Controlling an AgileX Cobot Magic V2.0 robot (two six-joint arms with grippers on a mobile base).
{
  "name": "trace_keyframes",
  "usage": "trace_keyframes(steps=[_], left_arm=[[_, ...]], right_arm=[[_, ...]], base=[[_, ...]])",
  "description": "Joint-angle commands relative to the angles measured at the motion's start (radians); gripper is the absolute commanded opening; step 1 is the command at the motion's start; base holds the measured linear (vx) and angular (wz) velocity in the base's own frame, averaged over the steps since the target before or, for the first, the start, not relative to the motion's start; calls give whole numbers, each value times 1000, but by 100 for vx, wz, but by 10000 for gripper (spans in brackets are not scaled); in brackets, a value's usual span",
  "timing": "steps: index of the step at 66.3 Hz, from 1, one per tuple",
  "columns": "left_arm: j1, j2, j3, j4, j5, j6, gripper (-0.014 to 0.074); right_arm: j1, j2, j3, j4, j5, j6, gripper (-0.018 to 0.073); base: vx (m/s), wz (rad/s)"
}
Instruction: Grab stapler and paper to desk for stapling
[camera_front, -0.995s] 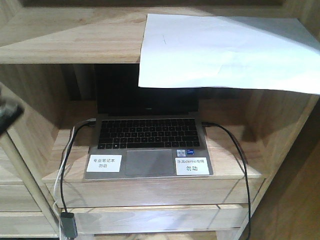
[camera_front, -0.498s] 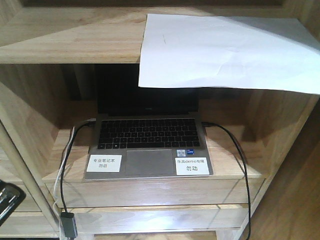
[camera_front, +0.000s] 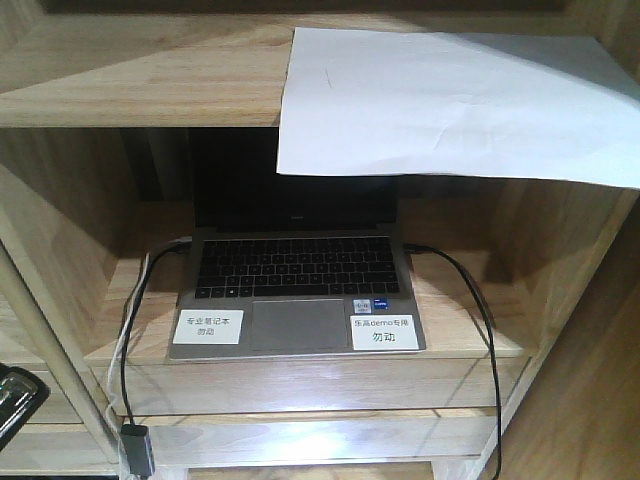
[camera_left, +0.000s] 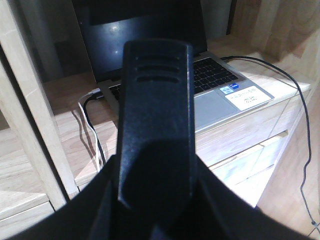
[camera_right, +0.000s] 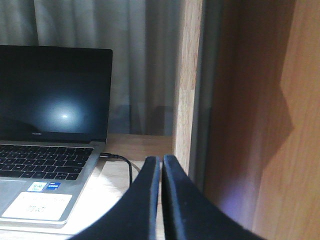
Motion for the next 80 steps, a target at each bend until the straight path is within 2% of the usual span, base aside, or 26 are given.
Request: trace_keyframes(steps=[1, 34, 39, 46, 53, 60, 64, 71, 80], left_arm=[[-6, 9, -30, -3, -116, -2, -7], [-6, 9, -30, -3, -116, -2, -7], [-6, 9, -30, -3, -116, -2, -7], [-6, 9, -30, -3, -116, -2, -7], [-6, 9, -30, -3, -116, -2, -7], [-6, 9, -30, -3, -116, -2, -7], [-6, 9, -30, -3, -116, -2, -7], [-6, 9, -30, -3, -116, -2, -7], [-6, 9, -30, -3, -116, -2, -7]], right_arm=[[-4, -14, 4, -4, -77, -2, -9], [-4, -14, 4, -3, -76, -2, -9], [-4, -14, 4, 23, -90, 39, -9], [-4, -14, 4, 29, -132, 272, -9], [-4, -14, 4, 12, -143, 623, -9], [-4, -14, 4, -50, -144, 928, -9], [-5, -14, 4, -100, -144, 1056, -8], [-3, -14, 2, -138, -146, 1175, 3], [-3, 19, -28, -138, -158, 1183, 71]], base=[[0, 0], [0, 0], [0, 0], [0, 0], [0, 0], [0, 0], [0, 0], [0, 0], [0, 0]])
